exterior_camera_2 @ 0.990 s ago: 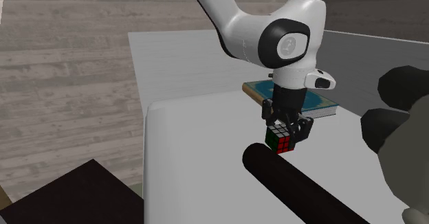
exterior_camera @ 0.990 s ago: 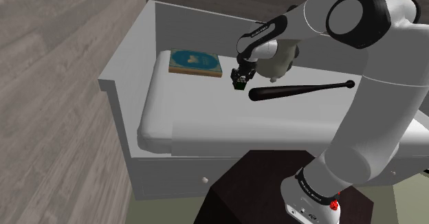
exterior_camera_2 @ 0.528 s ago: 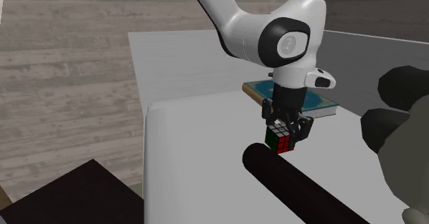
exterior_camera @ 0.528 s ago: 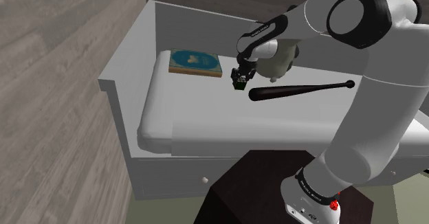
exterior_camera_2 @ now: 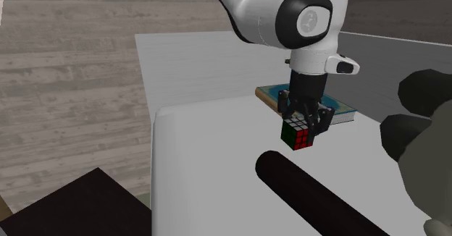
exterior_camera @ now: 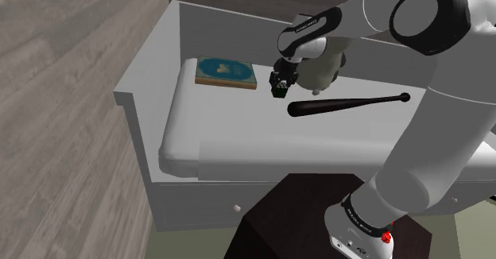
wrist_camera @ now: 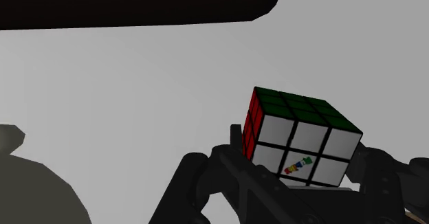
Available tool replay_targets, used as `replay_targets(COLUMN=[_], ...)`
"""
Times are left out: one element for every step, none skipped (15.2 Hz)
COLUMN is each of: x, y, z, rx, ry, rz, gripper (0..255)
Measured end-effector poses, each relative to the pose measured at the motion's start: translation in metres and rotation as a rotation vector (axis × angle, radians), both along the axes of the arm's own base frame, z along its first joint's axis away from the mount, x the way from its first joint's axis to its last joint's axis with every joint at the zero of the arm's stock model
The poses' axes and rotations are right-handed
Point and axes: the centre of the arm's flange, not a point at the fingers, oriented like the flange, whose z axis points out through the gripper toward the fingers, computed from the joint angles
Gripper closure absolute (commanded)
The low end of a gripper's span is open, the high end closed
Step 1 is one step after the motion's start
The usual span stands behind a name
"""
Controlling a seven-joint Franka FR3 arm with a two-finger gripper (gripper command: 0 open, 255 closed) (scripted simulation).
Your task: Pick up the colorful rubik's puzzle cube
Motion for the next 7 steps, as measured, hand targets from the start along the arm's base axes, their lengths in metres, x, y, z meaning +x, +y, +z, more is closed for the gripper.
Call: replay_targets(x=[0.001,0.0,0.0,0.0,0.001,0.001,0.001], y=[-0.001,0.0,0.0,0.0,0.0,0.001,0.0], z=[0.005,0.01,0.015,0.019,0.026,0.03,0.034], rx=[0.0,0.0,0.0,0.0,0.0,0.0,0.0], ry=[0.0,0.0,0.0,0.0,0.0,0.0,0.0], rz=[0.0,0.0,0.0,0.0,0.0,0.0,0.0], gripper=[255,255,255,255,255,255,255])
